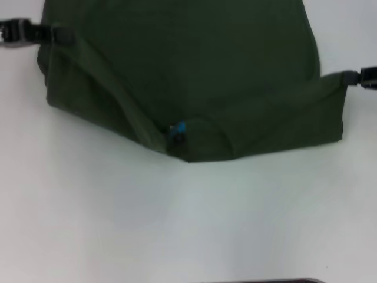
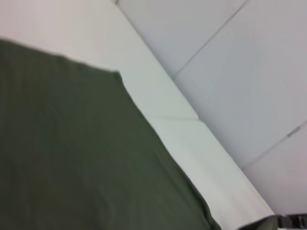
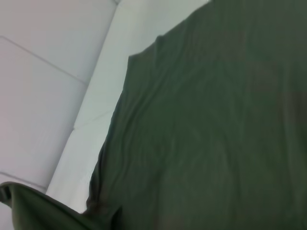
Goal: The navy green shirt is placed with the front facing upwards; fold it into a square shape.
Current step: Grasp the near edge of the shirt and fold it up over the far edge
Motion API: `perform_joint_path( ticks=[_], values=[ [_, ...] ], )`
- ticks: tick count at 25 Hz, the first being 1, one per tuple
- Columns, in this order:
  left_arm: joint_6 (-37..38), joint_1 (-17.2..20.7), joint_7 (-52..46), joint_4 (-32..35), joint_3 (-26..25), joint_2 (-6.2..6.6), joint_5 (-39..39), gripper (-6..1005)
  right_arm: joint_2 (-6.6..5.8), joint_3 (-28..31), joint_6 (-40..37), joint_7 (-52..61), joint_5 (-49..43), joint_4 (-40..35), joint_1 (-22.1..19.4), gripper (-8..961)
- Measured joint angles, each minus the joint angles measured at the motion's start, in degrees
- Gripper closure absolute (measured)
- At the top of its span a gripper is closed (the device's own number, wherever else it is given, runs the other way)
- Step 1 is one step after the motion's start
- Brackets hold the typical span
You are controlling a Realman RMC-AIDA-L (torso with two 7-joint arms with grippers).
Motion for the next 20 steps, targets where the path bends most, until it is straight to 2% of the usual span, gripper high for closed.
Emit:
perform_joint_path(
  ticks=[5, 11, 20],
  values=[
    [-6.3, -2.8, 0.0, -2.0, 0.1, -0.22, -1.1, 967, 0.63, -0.8, 4.0, 0.8, 0.2, 0.2, 3.7, 890],
    [-11.4, -3.7, 0.0, -2.5, 0.3, -0.72, -6.1, 967, 1.67, -3.7, 11.0, 1.4, 0.9, 0.5, 7.1, 888],
    [-21.0, -3.9, 0.3, -4.6, 0.8, -1.49, -10.7, 968, 1.51, -9.1, 21.0, 1.4, 4.6, 3.8, 9.2, 885]
  ],
)
